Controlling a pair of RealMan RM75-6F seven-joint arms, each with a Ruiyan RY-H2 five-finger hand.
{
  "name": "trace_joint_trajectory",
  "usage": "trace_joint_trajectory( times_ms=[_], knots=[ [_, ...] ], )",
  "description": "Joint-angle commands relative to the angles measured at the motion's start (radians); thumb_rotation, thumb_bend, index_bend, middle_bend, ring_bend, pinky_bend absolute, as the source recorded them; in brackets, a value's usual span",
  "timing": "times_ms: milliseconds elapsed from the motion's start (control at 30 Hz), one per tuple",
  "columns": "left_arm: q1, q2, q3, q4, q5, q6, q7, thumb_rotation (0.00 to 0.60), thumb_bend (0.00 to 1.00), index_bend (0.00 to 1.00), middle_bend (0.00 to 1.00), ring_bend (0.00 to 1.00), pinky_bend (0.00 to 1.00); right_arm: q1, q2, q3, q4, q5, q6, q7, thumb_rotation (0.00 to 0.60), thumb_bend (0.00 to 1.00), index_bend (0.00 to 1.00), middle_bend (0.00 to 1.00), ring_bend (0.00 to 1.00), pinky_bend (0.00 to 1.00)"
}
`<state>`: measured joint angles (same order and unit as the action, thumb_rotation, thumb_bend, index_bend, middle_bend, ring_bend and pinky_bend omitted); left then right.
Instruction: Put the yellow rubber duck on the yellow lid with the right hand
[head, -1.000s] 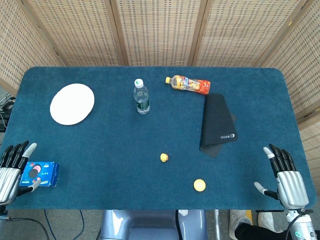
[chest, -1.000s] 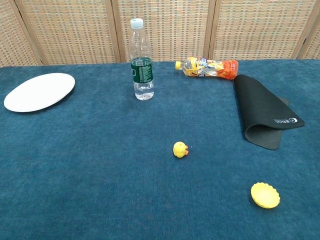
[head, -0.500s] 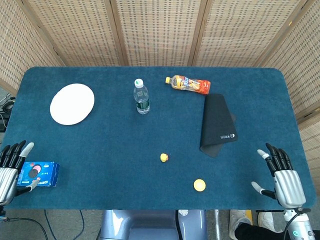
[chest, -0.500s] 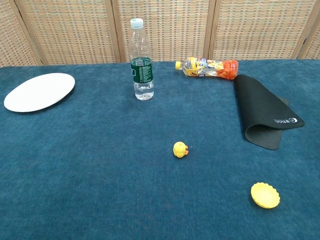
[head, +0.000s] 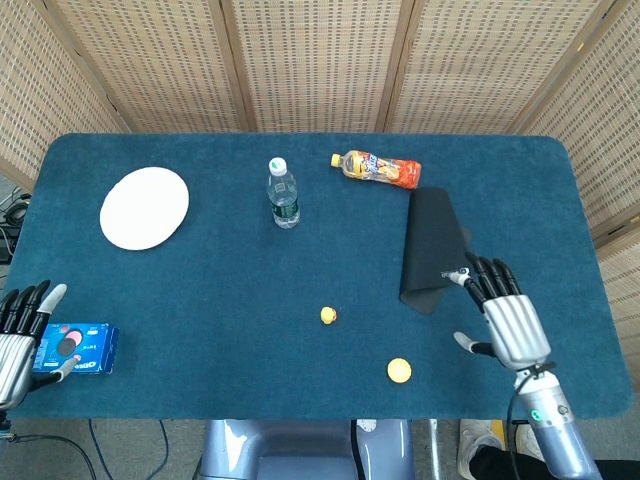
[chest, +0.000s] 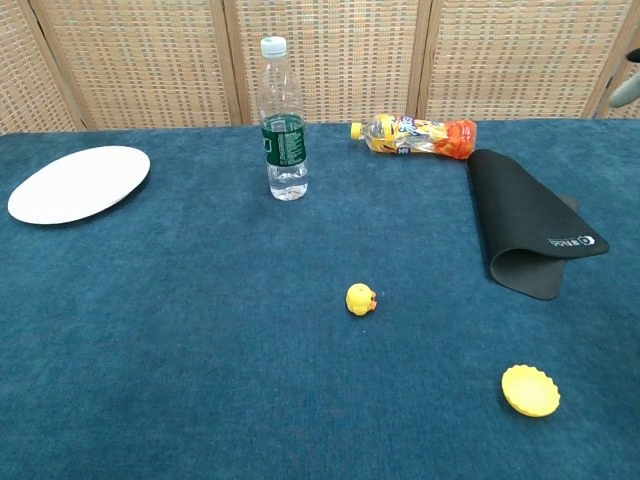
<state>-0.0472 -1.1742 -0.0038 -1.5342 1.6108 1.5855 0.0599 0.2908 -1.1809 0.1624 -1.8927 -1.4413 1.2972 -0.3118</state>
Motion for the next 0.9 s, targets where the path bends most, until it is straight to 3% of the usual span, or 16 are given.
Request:
trace_joint_trajectory(
  times_ms=[33, 300, 567, 900],
  knots=[
    [0.000, -0.002, -0.005, 0.005, -0.007, 0.002, -0.005, 0.600, 0.10, 0.00, 0.00, 0.00, 0.00, 0.130, -0.066, 0.090, -0.042, 0.192, -0.120, -0.205, 0.600, 0.10, 0.25, 0.00, 0.00, 0.00],
    [-0.001, 0.001, -0.007, 0.009, -0.008, 0.001, -0.026, 0.600, 0.10, 0.00, 0.00, 0.00, 0.00, 0.270, -0.204, 0.147, -0.035, 0.421, -0.155, -0.379, 0.600, 0.14, 0.29, 0.01, 0.00, 0.00],
    [-0.003, 0.003, -0.006, 0.015, -0.012, -0.007, -0.047, 0.600, 0.11, 0.00, 0.00, 0.00, 0.00, 0.364, -0.366, 0.096, 0.003, 0.530, -0.126, -0.505, 0.600, 0.15, 0.31, 0.01, 0.00, 0.00],
    [-0.005, 0.004, 0.001, 0.016, -0.004, -0.012, -0.051, 0.600, 0.11, 0.00, 0.00, 0.00, 0.00, 0.419, -0.500, 0.048, 0.069, 0.591, -0.091, -0.569, 0.600, 0.17, 0.37, 0.04, 0.00, 0.00]
  ],
)
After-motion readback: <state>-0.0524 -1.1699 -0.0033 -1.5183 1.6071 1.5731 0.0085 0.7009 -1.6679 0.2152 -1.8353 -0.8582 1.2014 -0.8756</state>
